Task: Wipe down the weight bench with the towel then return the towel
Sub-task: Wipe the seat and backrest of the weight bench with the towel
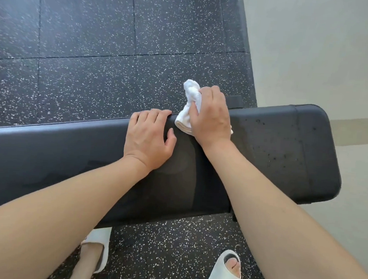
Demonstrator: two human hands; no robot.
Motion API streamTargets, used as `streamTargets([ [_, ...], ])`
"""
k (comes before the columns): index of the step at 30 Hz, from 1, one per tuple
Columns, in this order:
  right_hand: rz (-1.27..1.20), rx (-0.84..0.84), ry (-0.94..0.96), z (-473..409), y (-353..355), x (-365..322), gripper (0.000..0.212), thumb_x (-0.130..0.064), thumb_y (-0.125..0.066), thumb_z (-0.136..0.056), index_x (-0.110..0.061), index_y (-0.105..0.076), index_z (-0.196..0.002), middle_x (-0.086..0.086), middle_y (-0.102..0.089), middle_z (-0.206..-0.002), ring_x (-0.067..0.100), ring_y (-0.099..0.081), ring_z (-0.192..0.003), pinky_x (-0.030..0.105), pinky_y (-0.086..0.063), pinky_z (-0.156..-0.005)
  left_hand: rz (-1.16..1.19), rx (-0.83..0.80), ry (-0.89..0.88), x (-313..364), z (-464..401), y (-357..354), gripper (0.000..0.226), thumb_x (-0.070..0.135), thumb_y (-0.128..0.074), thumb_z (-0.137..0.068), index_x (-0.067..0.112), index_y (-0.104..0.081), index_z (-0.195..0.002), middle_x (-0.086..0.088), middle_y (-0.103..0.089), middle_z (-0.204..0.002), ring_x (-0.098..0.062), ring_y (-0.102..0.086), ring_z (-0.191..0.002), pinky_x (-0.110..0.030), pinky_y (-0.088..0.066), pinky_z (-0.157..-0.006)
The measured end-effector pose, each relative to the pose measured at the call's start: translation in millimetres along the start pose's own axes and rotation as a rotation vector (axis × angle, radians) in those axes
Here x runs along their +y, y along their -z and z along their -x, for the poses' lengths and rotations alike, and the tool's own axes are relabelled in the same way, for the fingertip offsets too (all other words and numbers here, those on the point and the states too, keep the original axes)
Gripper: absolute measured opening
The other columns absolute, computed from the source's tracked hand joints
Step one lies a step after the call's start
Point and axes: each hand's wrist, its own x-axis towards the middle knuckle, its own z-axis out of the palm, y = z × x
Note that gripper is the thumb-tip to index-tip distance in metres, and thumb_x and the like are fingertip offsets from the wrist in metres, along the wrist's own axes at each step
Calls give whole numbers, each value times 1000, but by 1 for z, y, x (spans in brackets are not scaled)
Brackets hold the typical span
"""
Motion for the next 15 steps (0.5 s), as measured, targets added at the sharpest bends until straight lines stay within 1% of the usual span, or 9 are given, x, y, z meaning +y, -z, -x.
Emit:
streamTargets([
  [2,-11,11,20,4,2,0,32,-31,-45,-92,-3,-61,-97,17,-59,-98,35,-56,-83,48,-51,-73,-16,-8,-3,1,1,0,50,40,-45,-93,16,-58,-136,-5,-64,-124,-31,-57,-112,-45,-37,-107],
  [5,-30,20,80,27,13,4,31,-30,-48,-92,-4,-63,-99,15,-60,-97,35,-55,-82,46,-49,-71,-59,-18,-1,4,1,0,51,40,-41,-94,16,-56,-137,-6,-64,-126,-31,-56,-114,-47,-37,-108],
  [9,-36,-36,136,84,41,22,27,-27,-50,-91,-5,-63,-101,12,-58,-96,31,-50,-80,46,-48,-69,-114,-47,-25,9,3,1,54,38,-36,-96,16,-51,-142,-7,-62,-128,-35,-55,-112,-51,-37,-105],
  [12,-53,-104,154,133,67,37,22,-24,-53,-92,-8,-63,-105,8,-56,-98,27,-47,-81,44,-48,-71,-159,-90,-36,12,2,2,56,36,-33,-97,16,-47,-147,-10,-60,-130,-38,-54,-112,-54,-38,-104],
  [15,-101,-130,130,169,87,50,16,-17,-59,-94,-10,-64,-107,5,-57,-99,26,-46,-81,43,-48,-75,-214,-133,-32,15,0,6,56,34,-34,-94,16,-47,-145,-13,-61,-125,-41,-56,-109,-54,-41,-97],
])
